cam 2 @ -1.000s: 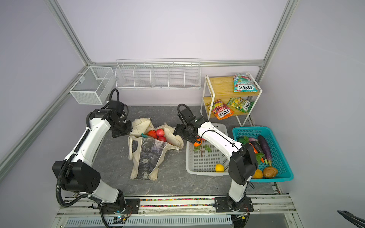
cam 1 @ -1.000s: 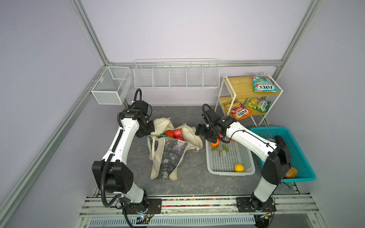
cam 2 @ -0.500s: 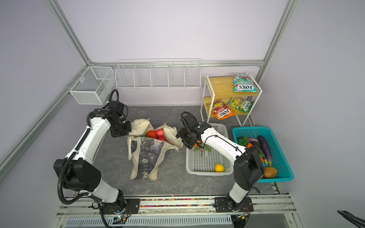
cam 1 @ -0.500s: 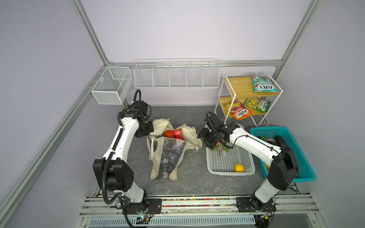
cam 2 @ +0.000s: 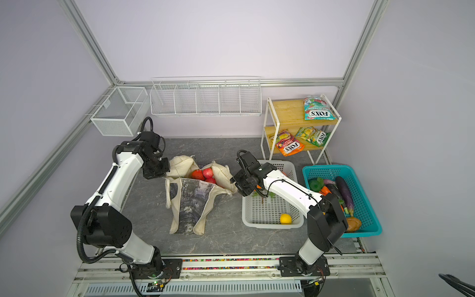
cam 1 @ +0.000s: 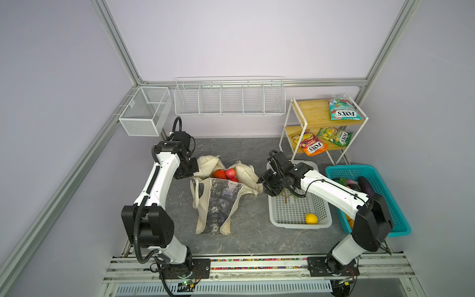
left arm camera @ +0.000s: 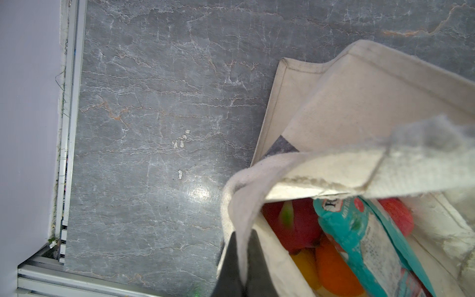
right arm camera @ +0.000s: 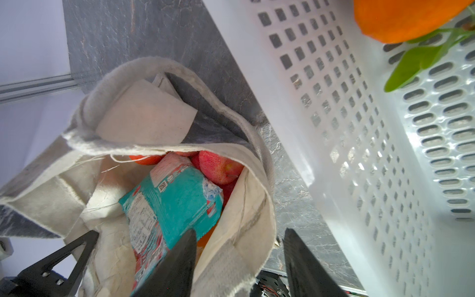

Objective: Place the food into the grocery bag and tie it

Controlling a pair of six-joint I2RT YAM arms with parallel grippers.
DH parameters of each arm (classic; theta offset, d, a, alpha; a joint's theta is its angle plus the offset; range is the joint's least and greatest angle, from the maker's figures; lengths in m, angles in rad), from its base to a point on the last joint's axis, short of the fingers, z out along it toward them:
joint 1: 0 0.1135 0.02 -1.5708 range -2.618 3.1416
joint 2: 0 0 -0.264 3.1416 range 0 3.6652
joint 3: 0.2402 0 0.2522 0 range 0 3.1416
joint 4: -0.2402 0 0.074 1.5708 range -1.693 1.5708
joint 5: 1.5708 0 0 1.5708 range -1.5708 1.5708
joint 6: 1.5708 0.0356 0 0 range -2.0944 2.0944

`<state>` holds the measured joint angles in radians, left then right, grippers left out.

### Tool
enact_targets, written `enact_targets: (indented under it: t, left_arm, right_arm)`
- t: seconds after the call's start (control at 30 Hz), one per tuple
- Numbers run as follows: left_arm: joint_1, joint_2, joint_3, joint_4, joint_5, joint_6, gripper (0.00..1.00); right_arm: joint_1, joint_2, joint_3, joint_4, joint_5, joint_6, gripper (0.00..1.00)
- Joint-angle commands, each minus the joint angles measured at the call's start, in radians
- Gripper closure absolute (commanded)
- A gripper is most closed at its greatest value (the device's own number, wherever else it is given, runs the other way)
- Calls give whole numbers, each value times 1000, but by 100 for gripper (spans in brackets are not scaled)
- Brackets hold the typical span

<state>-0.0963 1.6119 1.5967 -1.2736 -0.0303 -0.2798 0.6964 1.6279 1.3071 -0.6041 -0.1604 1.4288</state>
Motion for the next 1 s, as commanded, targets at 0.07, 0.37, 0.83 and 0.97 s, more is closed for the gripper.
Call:
enact_targets:
  t: [0.07,0.37,0.83,0.97]
  left_arm:
    - [9,11,35,-21,-24,-7,100]
    - [11,14,34,-20,-24,-4,100]
    - [15,22,33,-14,-13,4,100]
    - [14,22,32,-12,-9,4,100]
  right_arm:
    - [6,42,-16,26,-35,39,45]
    - [5,47,-2,-14,-27,45,28]
    - [6,67,1,-6,-44,61,39]
    - [6,98,4,20,-60,61,45]
